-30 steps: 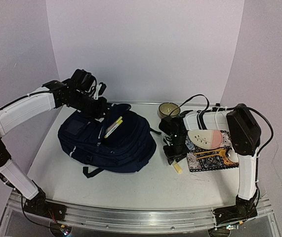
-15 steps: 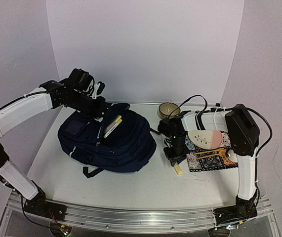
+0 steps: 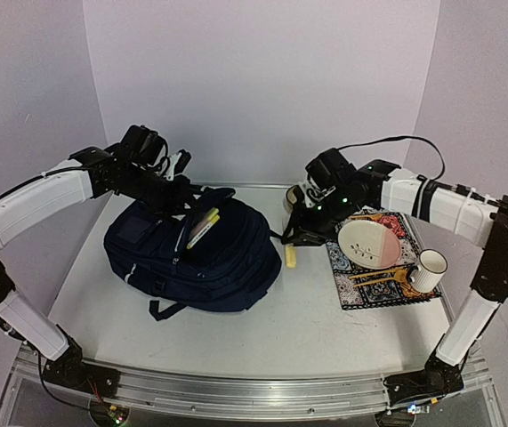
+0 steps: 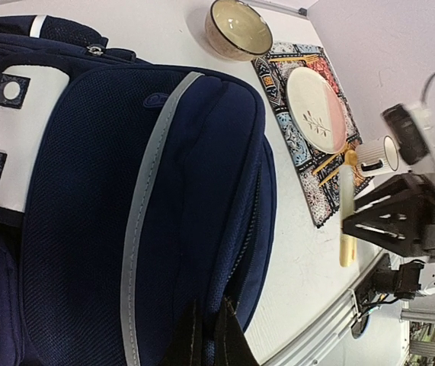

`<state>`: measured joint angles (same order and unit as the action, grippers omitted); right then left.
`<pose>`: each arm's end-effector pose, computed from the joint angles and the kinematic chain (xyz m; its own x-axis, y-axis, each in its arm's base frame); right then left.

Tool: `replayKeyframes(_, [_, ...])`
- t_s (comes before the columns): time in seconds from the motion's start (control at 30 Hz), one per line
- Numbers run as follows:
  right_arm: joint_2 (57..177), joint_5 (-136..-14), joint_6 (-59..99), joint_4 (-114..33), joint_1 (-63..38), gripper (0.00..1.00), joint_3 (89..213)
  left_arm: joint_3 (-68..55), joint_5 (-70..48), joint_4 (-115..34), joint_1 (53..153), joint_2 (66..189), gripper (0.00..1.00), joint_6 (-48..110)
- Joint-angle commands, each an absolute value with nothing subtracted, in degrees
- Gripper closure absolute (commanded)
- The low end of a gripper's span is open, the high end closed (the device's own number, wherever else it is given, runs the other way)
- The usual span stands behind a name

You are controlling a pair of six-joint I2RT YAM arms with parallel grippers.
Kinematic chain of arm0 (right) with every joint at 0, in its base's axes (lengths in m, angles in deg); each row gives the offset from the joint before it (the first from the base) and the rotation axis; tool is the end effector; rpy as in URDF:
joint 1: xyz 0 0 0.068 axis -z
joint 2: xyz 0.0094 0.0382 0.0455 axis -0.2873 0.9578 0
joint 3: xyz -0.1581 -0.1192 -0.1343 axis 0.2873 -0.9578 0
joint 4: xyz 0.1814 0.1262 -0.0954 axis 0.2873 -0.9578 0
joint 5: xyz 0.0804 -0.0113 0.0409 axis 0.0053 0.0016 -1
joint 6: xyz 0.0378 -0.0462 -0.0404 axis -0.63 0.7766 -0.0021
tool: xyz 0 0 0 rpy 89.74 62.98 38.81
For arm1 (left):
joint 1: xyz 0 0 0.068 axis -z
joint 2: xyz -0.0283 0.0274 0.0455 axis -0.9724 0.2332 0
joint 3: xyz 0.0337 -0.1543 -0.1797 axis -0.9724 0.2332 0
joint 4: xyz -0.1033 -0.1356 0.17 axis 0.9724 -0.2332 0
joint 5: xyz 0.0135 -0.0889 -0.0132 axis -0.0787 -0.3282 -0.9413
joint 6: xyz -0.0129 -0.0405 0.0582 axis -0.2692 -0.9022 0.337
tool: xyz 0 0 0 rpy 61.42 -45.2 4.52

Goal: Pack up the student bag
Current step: Place the pen in the lower front pocket of the bag.

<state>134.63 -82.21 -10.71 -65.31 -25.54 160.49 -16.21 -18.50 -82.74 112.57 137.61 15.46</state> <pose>0.2768 0.2716 0.2626 -0.8543 0.0191 -0.5195 -0.3472 0.7229 0.5974 0.2535 -0.2041 0.2956 -0.8254 0.0658 -0.5607 0.3947 0.7774 -0.4898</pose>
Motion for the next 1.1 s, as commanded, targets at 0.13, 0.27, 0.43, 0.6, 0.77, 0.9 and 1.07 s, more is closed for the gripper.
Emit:
replayKeyframes(0.13, [131.8, -89.3, -32.6, -40.3, -29.1, 0.95, 156.0, -16.0, -26.2, -75.2, 112.5, 132.1, 1.00, 13.8])
replayKeyframes(0.27, [135.3, -88.9, -38.9, -30.2, -30.6, 0.95, 156.8, -16.1, -28.3, -73.7, 113.2, 131.7, 1.00, 13.4])
replayKeyframes(0.43, [143.1, -87.1, -42.0, -27.6, -33.0, 0.91, 164.2, -16.9, -29.6, -72.5, 115.1, 131.6, 1.00, 12.8])
replayKeyframes(0.6, [148.7, -84.3, -45.3, -26.0, -34.7, 0.85, 168.7, -18.1, -29.7, -71.3, 117.7, 131.8, 1.00, 12.1])
replayKeyframes(0.77, [151.0, -83.8, -46.0, -25.1, -35.1, 0.68, 170.4, -18.2, -28.7, -70.1, 119.1, 131.7, 1.00, 11.5])
replayKeyframes(0.9, [148.7, -82.8, -43.8, -25.7, -35.0, 0.57, 168.1, -18.1, -27.2, -69.7, 119.2, 131.6, 1.00, 11.7])
replayKeyframes(1.07, [144.9, -81.4, -38.6, -30.0, -35.0, 0.47, 165.3, -18.2, -26.8, -69.6, 119.2, 133.0, 1.00, 12.0])
